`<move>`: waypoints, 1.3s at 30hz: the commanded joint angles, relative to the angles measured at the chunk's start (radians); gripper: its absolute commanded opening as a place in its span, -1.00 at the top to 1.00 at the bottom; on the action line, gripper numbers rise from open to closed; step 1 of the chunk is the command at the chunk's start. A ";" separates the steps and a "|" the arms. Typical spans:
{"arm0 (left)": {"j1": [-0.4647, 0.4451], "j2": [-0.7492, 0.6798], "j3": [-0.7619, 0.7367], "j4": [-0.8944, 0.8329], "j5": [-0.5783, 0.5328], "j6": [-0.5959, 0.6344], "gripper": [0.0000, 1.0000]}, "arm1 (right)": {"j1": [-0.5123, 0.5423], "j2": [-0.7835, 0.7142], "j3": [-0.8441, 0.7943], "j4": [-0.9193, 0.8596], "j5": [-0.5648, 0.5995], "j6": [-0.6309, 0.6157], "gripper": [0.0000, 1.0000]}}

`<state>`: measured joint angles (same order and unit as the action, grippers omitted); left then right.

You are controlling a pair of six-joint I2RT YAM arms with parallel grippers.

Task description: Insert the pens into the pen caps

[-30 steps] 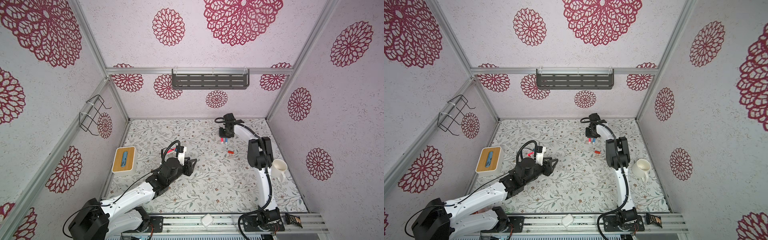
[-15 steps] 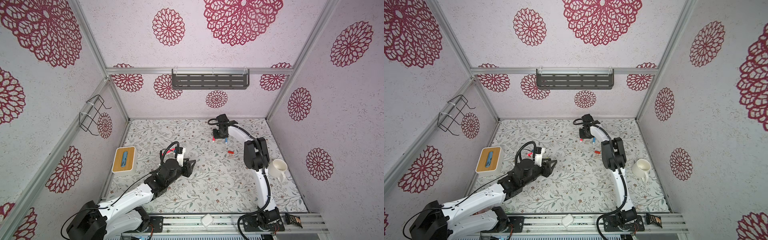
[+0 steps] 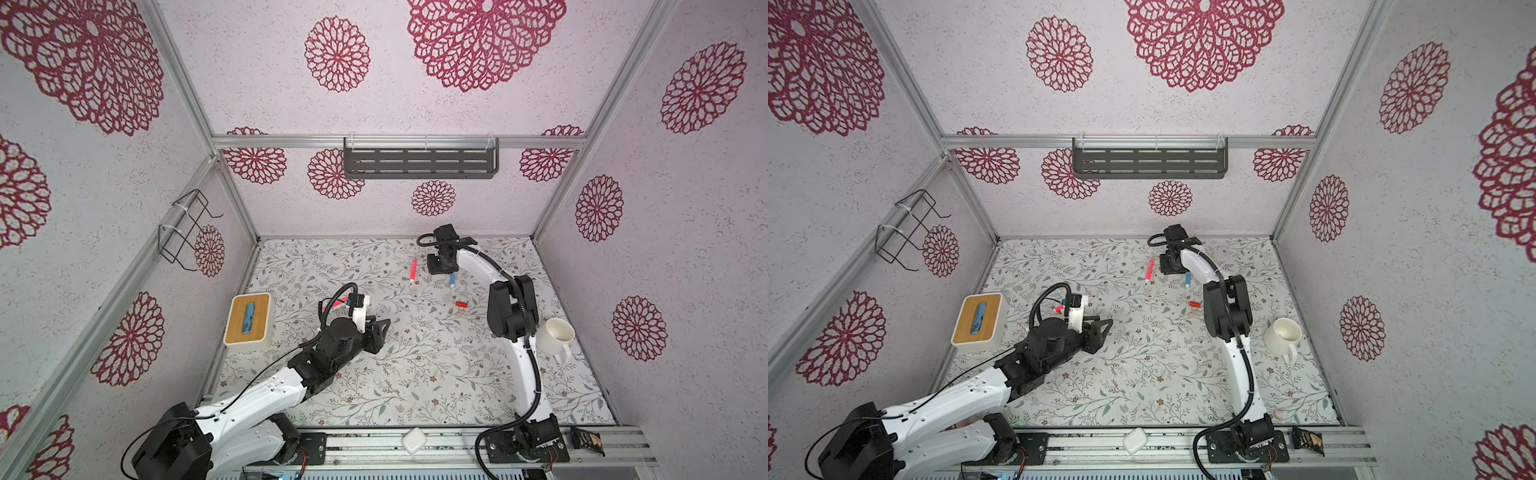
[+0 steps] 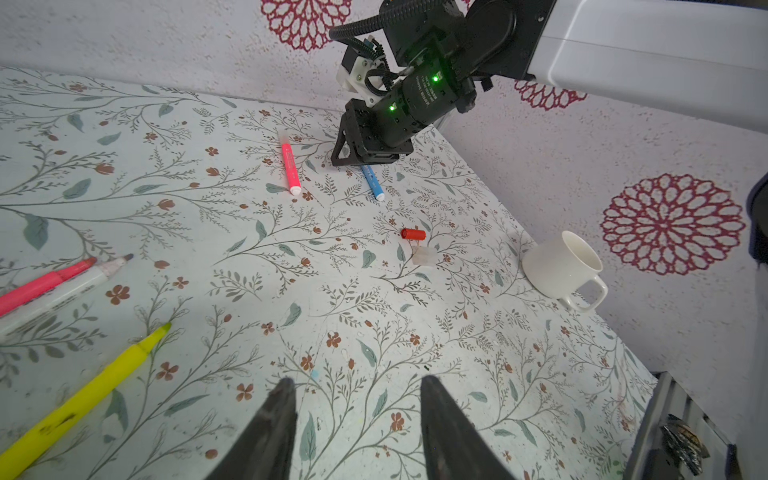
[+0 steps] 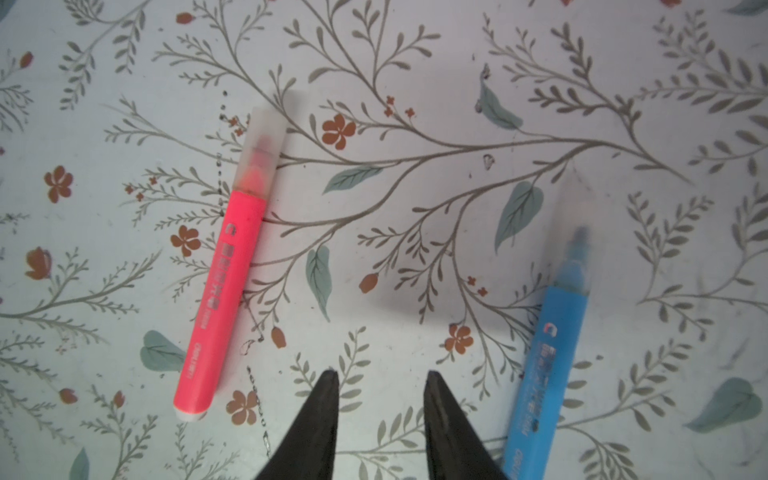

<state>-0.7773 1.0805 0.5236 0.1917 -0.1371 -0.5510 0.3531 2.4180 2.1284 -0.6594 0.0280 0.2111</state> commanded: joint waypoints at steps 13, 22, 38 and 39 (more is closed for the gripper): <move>0.104 0.121 0.079 -0.046 0.037 -0.044 -0.05 | 0.076 -0.008 0.037 0.062 -0.034 0.066 -0.14; 0.125 0.101 0.069 -0.071 0.025 -0.059 -0.05 | 0.125 0.074 0.158 0.057 0.020 0.094 -0.21; 0.136 0.045 0.032 -0.089 0.014 -0.065 -0.05 | 0.191 0.173 0.274 0.080 0.146 0.136 -0.29; 0.138 0.040 0.030 -0.091 0.012 -0.064 -0.05 | 0.192 0.176 0.275 0.084 0.147 0.138 -0.28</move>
<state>-0.6518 1.1469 0.5728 0.1120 -0.1146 -0.6064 0.5312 2.5923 2.3665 -0.5900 0.1356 0.3187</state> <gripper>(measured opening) 0.524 0.642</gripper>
